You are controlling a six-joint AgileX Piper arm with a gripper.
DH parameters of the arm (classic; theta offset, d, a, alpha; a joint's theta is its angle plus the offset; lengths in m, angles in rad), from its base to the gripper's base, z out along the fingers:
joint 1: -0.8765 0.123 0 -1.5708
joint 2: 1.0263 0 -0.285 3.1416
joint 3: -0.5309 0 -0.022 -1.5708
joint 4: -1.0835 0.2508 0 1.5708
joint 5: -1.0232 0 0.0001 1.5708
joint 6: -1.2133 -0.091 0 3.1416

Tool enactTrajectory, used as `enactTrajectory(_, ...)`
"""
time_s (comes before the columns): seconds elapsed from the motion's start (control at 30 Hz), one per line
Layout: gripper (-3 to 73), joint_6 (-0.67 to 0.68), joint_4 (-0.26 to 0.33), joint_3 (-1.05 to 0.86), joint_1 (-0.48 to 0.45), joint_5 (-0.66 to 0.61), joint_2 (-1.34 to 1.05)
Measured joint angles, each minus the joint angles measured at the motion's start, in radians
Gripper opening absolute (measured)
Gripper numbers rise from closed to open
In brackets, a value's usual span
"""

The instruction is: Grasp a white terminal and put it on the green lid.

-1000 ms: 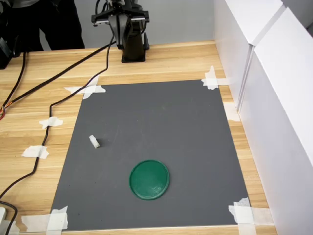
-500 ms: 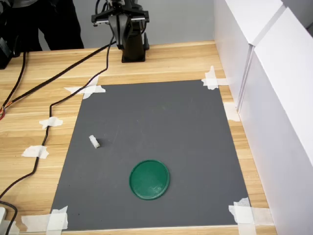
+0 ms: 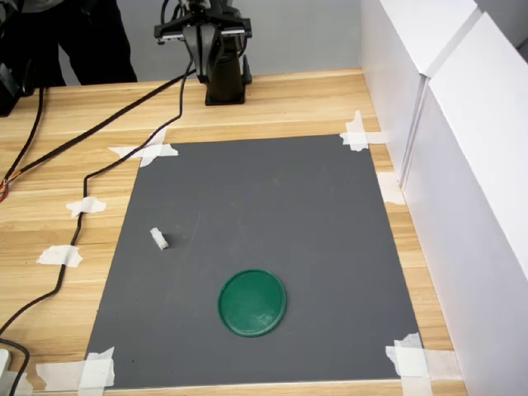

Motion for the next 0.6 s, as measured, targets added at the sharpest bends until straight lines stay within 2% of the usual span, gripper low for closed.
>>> enactTrajectory(0.3,-1.6,0.000,-0.004,0.030,0.000,-0.039,0.000)
enactTrajectory(0.6,-1.6,0.000,-0.053,0.260,0.000,-0.119,0.164)
